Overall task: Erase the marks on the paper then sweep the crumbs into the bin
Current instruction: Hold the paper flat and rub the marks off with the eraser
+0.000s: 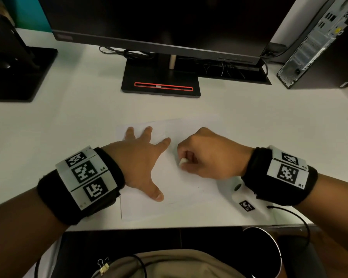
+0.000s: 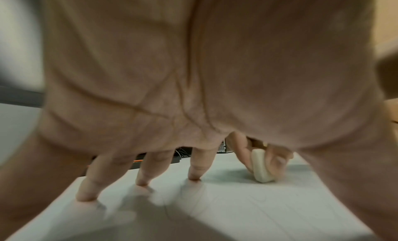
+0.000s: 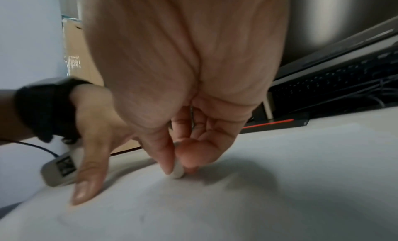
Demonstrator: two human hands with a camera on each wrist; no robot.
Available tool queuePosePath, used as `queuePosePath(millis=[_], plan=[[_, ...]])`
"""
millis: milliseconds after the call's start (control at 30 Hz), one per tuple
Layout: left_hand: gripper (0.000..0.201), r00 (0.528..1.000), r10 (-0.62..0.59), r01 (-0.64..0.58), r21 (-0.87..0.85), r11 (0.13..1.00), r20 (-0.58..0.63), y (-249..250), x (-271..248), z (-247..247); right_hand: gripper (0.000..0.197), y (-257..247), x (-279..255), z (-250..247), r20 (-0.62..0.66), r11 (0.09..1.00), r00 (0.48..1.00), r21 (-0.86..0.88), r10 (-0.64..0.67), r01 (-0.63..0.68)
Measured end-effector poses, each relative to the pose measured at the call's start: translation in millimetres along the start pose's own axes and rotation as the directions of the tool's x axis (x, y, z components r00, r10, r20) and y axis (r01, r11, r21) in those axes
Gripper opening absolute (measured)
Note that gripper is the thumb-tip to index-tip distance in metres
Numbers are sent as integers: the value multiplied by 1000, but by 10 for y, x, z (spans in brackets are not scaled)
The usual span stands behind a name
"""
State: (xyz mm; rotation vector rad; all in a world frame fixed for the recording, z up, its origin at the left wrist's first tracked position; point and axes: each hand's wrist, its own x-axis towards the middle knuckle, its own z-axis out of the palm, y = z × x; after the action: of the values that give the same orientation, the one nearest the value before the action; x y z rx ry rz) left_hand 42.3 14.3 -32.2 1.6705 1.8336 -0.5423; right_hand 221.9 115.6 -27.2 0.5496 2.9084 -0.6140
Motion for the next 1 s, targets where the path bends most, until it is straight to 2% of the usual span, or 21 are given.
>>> queuePosePath(millis=[67,200,333,367,500,633,767,833,900,933,1000], plan=[[141,1000,3,-3,2,1000,1,-9,3,5,14,-6,-17,-11,31,1000,1000,20,-6,5],[140,1000,-1,1,-7,1000,2,-2,9,0,16,165,22,-100,-86,994,991,-23,101,-103],[140,1000,-2,2,-9,1000,-3,2,7,1,13,-78,-95,22,42,999,999,29,-32,31],[140,1000,-3,3,-6,1000,-5,3,9,0,12,-81,-111,18,52,999,998,38,-37,35],[140,1000,-13,13,-4,1000,4,27,4,-17,14,22,-124,-17,-41,1000,999,7,25,-25],[140,1000,-6,6,2,1000,-4,16,4,-3,14,-168,-222,101,63,994,996,90,-69,63],[140,1000,-18,18,6,1000,3,21,11,-6,16,5,-197,11,-43,998,998,31,56,-54],[141,1000,-21,21,4,1000,5,21,11,-8,17,-64,-213,46,-31,1000,999,7,22,-22],[141,1000,-17,17,5,1000,5,19,14,-2,16,-203,-255,114,35,998,998,48,-46,44],[141,1000,-15,15,7,1000,3,17,14,-1,16,-213,-267,118,47,997,998,67,-47,43],[140,1000,-20,20,-2,1000,6,20,11,-5,15,-93,-237,60,-1,998,1000,56,31,-31]])
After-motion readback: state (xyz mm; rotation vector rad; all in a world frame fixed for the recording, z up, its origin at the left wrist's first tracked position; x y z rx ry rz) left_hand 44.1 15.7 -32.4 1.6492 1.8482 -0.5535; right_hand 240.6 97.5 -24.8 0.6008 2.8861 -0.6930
